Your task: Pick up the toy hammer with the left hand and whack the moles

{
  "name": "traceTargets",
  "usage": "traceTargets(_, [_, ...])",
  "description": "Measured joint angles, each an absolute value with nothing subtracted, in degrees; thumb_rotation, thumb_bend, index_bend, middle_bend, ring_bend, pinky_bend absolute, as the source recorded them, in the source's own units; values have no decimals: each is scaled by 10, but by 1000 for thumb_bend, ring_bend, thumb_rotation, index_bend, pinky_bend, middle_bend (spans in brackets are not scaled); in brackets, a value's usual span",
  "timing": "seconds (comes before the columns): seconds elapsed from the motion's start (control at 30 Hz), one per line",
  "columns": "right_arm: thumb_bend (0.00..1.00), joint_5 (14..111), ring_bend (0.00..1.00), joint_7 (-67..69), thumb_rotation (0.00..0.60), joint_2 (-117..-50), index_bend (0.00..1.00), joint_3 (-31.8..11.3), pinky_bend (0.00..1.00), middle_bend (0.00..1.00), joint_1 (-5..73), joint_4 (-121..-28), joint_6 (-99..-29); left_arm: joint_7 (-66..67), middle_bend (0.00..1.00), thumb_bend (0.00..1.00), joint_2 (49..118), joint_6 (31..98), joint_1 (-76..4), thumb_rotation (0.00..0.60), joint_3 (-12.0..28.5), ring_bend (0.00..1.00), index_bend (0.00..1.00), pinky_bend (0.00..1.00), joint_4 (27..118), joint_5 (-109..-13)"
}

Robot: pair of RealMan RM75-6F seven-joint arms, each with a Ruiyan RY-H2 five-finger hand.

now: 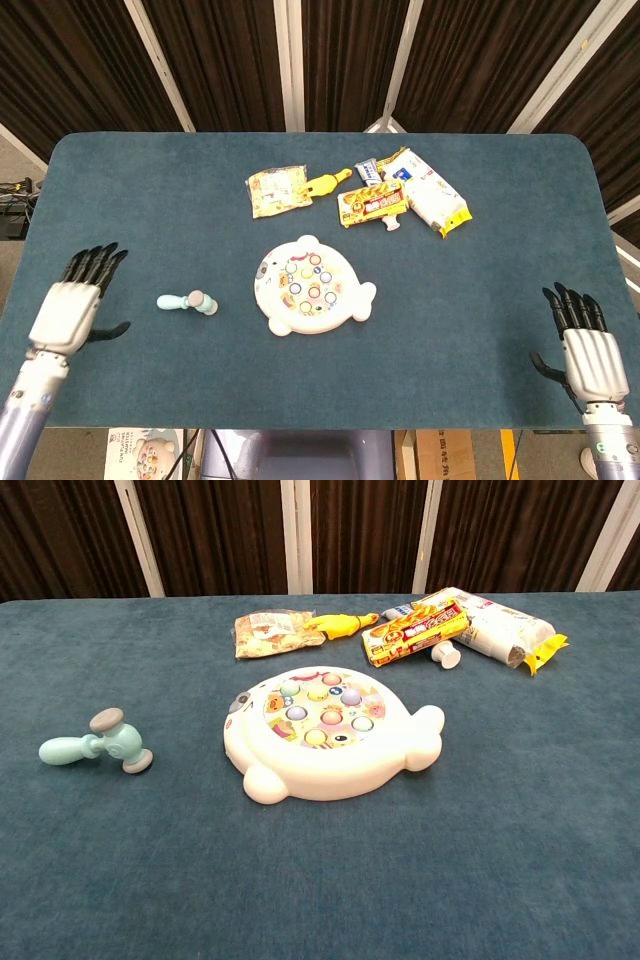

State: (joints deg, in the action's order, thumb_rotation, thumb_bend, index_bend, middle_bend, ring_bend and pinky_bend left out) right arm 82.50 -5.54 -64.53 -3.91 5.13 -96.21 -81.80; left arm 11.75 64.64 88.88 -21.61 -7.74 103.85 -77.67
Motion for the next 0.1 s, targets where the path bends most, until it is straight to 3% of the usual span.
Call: traceTargets(0.1, [249, 839, 0, -61, 600, -646, 0, -36, 0, 0, 51, -961, -823, 102, 0, 0, 651, 938, -160, 600, -101, 0, 2, 0, 1019, -819])
